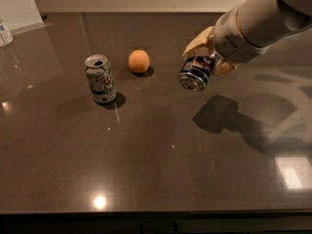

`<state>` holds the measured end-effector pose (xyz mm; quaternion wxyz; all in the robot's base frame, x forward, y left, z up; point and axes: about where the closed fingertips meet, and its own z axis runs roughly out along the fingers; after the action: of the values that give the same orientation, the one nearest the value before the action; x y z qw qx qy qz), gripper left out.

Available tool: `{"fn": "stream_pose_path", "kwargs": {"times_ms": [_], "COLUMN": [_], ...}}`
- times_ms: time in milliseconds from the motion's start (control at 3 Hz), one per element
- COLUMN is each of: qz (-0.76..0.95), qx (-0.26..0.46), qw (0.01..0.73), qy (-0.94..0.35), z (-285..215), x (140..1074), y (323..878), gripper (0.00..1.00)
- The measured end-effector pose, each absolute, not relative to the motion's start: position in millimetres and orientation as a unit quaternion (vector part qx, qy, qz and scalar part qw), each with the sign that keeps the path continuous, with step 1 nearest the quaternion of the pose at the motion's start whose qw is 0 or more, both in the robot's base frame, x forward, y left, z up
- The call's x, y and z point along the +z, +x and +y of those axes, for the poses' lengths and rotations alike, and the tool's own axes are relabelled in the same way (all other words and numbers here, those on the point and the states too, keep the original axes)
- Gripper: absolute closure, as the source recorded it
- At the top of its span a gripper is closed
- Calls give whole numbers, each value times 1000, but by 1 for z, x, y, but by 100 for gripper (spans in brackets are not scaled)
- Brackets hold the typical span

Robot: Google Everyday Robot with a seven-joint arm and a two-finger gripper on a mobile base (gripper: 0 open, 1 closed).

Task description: Place pepsi can upright

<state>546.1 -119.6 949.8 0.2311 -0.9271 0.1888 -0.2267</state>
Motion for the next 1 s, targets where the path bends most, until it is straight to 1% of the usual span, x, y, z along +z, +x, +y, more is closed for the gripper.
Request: {"fn": "stream_pose_path", "kwargs": {"times_ms": [1000], "qz": [137], "qx": [-244], "qw": [231], "qy": [-932], "z": [-116], "x": [958], "y": [543], "gripper": [100]}}
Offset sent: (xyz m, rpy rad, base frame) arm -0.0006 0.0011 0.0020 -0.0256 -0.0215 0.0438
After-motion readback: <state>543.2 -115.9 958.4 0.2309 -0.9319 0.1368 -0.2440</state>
